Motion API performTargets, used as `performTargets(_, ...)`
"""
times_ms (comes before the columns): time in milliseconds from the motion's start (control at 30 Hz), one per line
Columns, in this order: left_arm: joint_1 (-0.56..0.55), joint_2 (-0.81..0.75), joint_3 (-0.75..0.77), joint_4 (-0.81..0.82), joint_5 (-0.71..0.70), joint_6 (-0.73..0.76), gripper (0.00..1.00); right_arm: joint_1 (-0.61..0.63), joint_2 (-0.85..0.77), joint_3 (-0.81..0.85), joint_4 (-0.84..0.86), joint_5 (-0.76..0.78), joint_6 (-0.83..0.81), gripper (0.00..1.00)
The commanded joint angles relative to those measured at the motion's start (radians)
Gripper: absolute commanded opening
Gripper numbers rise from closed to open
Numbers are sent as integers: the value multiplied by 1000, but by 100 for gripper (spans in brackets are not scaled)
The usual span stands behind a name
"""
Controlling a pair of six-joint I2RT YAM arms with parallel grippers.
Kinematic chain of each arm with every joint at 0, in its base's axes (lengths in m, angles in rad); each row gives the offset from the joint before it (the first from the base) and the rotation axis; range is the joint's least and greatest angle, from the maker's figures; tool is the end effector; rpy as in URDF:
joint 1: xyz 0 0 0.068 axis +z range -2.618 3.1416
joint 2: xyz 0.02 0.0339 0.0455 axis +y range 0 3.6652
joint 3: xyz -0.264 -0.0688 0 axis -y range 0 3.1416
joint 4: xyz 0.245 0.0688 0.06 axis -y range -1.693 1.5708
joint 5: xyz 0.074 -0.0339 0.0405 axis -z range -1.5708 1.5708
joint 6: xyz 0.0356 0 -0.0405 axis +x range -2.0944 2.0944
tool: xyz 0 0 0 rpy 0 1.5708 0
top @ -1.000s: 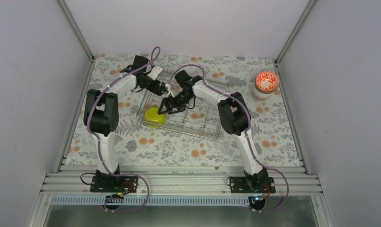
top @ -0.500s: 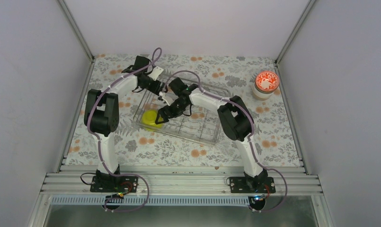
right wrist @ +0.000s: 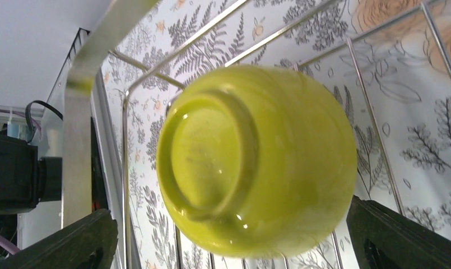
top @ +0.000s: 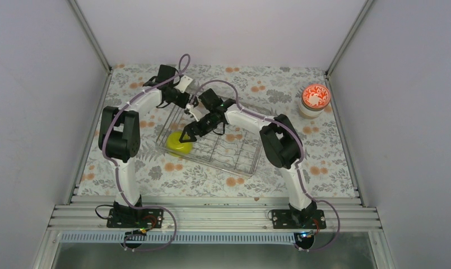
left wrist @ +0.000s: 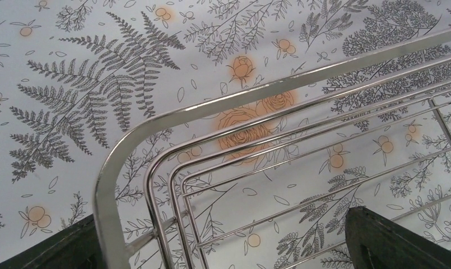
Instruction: Unload the bowls from the dish rack
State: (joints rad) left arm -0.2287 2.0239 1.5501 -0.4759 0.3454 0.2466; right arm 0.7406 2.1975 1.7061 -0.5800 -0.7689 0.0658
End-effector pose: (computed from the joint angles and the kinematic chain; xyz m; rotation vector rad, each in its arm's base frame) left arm 0.4292 -0.1123 0.2050 0.7208 2.3842 -0.4266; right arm 0.3279 0.3333 0.1772 -1.1591 2.4608 1.2777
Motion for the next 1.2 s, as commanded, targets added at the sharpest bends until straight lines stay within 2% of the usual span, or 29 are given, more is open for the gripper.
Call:
performTargets(0,-5,-28,-2,11,18,-15,100,19,38,60,43,-38,25,100)
performTargets(233,-5,-12,3,14,7,-21,100,31,65,95,12,-78,31,100)
performTargets(567,-5,-1,5,19,-5,-26,100,47,46,63,-44,0,-41,100)
performTargets(767,-6,3,2,25,-15,-30,100,53,63,18,-17,38,-54,100)
performTargets(1167,-3,7,5,30,-40,-30,100,74,32,79,-66,-32,-40,100)
